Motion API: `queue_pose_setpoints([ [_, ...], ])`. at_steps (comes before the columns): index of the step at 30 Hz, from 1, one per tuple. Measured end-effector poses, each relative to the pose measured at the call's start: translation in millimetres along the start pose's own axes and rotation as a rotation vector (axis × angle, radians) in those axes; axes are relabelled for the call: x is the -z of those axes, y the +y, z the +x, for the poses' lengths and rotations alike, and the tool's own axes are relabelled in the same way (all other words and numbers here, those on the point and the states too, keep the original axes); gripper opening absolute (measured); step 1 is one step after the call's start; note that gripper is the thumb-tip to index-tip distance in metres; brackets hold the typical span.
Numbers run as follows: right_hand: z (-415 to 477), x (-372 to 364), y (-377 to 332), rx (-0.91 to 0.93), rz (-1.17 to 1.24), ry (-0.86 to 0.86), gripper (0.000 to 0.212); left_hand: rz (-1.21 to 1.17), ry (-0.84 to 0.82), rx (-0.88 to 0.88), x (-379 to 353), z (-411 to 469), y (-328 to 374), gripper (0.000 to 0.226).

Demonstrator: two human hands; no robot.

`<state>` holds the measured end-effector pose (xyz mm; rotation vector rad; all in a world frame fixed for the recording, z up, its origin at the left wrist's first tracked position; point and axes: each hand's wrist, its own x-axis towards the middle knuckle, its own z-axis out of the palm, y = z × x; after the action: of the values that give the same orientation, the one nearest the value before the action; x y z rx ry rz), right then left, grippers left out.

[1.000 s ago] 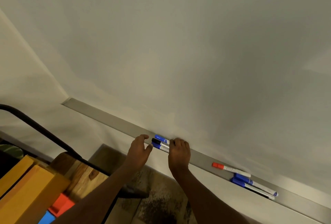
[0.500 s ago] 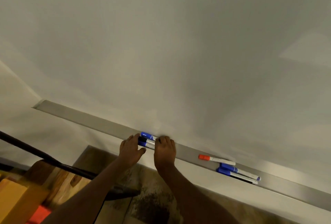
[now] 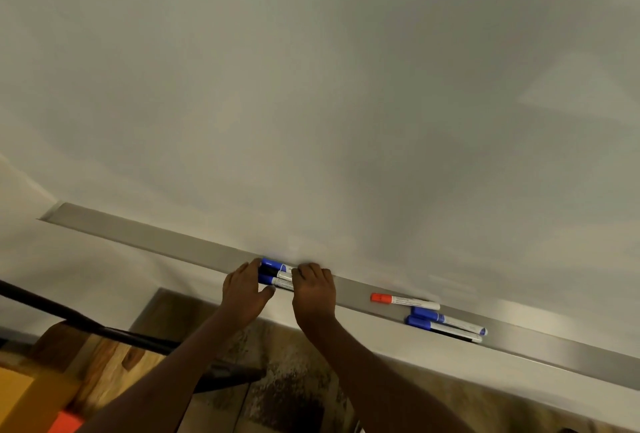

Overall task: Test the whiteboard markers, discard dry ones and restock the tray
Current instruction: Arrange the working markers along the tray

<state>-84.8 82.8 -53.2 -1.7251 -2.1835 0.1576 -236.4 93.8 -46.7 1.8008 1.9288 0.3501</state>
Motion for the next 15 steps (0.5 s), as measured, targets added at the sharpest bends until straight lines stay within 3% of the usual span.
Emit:
queue_pose_setpoints([
  [5, -15, 19, 18, 0.019, 0.08, 0.091, 0.035, 0.076, 0.116, -0.07, 4, -11, 5, 0.07],
  [10, -50, 50, 57, -0.014, 0.055, 0.067, 0.049, 0.225, 0.292, -0.376, 6, -36, 19, 0.058],
  [15, -89, 73, 110, -0.117, -0.037, -0.048, 0.058, 0.342, 0.153, -0.651, -17, -54, 44, 0.057],
])
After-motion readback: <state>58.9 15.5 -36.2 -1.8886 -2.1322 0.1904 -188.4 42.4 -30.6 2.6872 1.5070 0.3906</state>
